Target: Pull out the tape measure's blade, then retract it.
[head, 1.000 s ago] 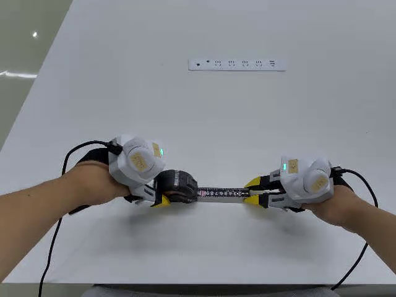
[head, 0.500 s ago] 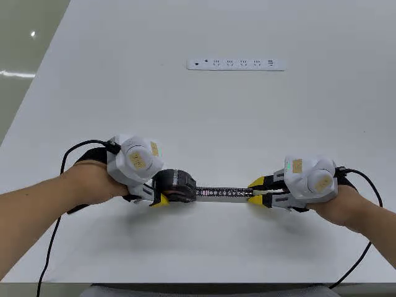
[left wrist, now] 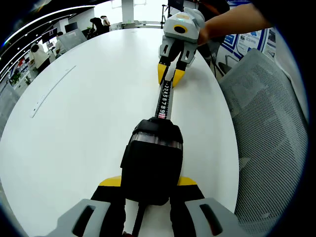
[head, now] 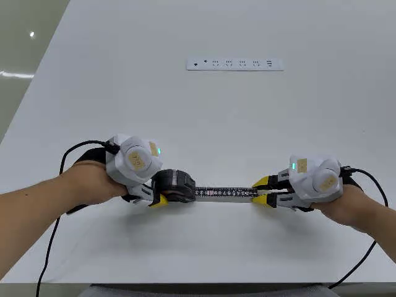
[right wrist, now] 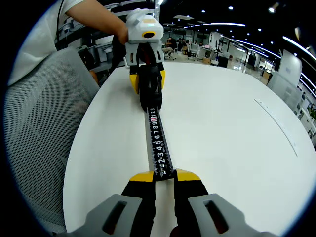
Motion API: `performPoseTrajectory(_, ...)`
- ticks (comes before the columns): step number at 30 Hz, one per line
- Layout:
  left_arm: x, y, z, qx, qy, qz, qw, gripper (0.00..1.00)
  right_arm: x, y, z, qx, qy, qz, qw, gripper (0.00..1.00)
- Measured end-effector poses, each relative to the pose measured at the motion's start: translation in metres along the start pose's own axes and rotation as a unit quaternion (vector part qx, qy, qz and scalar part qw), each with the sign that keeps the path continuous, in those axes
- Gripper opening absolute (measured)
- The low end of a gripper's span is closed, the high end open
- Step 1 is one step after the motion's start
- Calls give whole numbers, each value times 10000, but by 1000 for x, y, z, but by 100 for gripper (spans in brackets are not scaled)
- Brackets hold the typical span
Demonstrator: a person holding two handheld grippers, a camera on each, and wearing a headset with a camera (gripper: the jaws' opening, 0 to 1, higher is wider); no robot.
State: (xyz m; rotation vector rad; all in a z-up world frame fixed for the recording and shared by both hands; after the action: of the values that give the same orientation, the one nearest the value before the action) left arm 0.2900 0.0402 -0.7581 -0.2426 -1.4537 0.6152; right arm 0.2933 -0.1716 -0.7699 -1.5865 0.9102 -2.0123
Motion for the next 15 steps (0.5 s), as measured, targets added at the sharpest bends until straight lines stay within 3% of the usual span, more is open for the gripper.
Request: performPoseTrajectory(15, 0, 0, 0, 2, -6, -11, 10000, 32, 10, 9, 3, -24, 12, -71, 10000, 9)
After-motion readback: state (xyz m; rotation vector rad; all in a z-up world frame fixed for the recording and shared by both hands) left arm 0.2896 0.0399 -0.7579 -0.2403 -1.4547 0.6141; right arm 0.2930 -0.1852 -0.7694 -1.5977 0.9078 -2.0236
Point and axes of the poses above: the centre of the closed fingertips' face, and the gripper's own axes: x roughly backward along the fingers, z roughly to its right, y roughly out of its underside, the point moved 3 cm from there along x, roughly backward along the fingers, and after that the axes turned 8 degrees about y, right-handed, at the moved point
